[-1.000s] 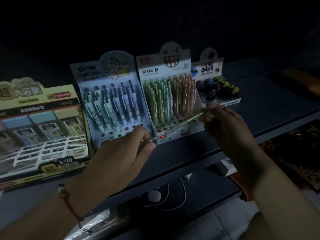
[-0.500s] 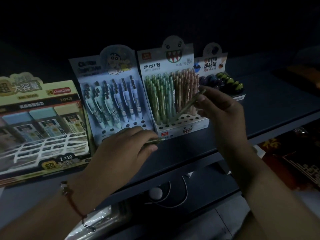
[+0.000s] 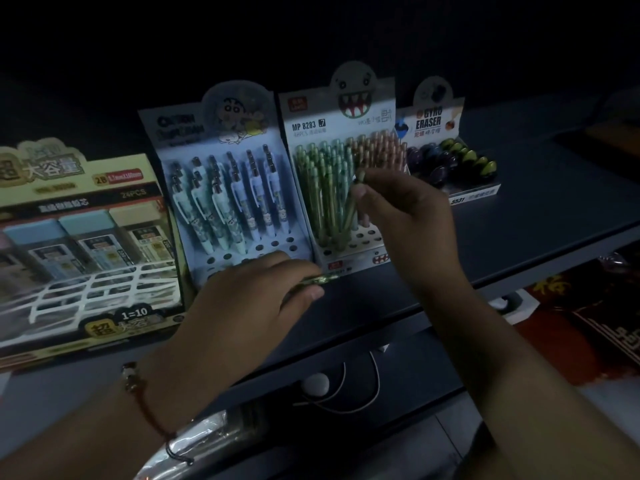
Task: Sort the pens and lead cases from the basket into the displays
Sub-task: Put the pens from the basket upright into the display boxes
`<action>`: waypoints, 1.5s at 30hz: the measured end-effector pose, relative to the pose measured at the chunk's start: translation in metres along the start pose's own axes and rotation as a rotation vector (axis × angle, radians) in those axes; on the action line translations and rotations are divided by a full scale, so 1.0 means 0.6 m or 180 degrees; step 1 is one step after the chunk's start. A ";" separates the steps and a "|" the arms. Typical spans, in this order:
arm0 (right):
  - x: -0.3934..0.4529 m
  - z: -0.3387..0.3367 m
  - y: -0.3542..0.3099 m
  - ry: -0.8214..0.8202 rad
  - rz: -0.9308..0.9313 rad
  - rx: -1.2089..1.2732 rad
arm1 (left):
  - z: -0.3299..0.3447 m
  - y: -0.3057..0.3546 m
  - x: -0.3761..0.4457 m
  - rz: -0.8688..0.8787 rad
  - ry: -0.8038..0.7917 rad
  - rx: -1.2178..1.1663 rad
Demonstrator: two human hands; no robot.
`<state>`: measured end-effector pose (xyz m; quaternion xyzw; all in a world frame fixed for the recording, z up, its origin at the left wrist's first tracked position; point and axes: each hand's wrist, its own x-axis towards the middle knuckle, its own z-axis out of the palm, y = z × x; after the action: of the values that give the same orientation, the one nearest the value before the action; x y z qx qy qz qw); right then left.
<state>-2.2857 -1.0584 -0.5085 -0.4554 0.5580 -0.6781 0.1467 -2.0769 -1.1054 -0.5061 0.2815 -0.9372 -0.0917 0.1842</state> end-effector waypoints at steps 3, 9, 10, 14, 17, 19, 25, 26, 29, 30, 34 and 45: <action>0.003 0.005 0.001 0.0041 0.0059 -0.0029 | 0.000 -0.001 0.000 -0.0042 -0.0093 -0.0027; 0.005 0.018 -0.004 0.0168 0.0152 -0.0046 | -0.001 -0.005 0.002 -0.0066 -0.0114 -0.0067; 0.006 0.019 -0.005 0.0158 0.0142 -0.0084 | -0.001 -0.005 0.002 -0.0067 -0.0107 -0.0064; 0.002 0.030 0.000 0.0015 0.0144 -0.0281 | -0.003 -0.006 0.002 -0.0087 -0.0118 -0.0086; 0.001 0.036 0.001 0.0023 0.0122 -0.0428 | -0.003 -0.008 0.002 -0.0093 -0.0130 -0.0086; 0.002 0.036 0.002 0.0045 0.0108 -0.0446 | -0.003 -0.010 0.003 -0.0094 -0.0130 -0.0060; -0.001 0.037 0.005 0.0054 0.0218 -0.0236 | -0.004 -0.014 0.004 -0.0118 -0.0114 0.0028; -0.001 0.036 0.005 0.0063 0.0247 -0.0225 | -0.004 -0.015 0.003 -0.0121 -0.0113 0.0036; -0.004 0.032 0.009 0.0052 0.0340 -0.0310 | -0.002 -0.015 0.002 -0.0099 -0.0085 0.0054; -0.007 0.029 0.009 0.0033 0.0369 -0.0333 | -0.002 -0.015 0.002 -0.0090 -0.0069 0.0045; -0.032 0.008 -0.001 -0.0051 0.0479 -0.0444 | -0.002 -0.011 0.004 -0.0058 0.0002 -0.0027; -0.110 -0.017 -0.037 -0.1559 0.0907 0.0272 | -0.012 0.017 -0.009 0.0029 0.0300 -0.0277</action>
<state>-2.2507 -0.9980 -0.5183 -0.5160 0.5352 -0.5434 0.3900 -2.0751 -1.0944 -0.4983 0.2729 -0.9239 -0.1182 0.2407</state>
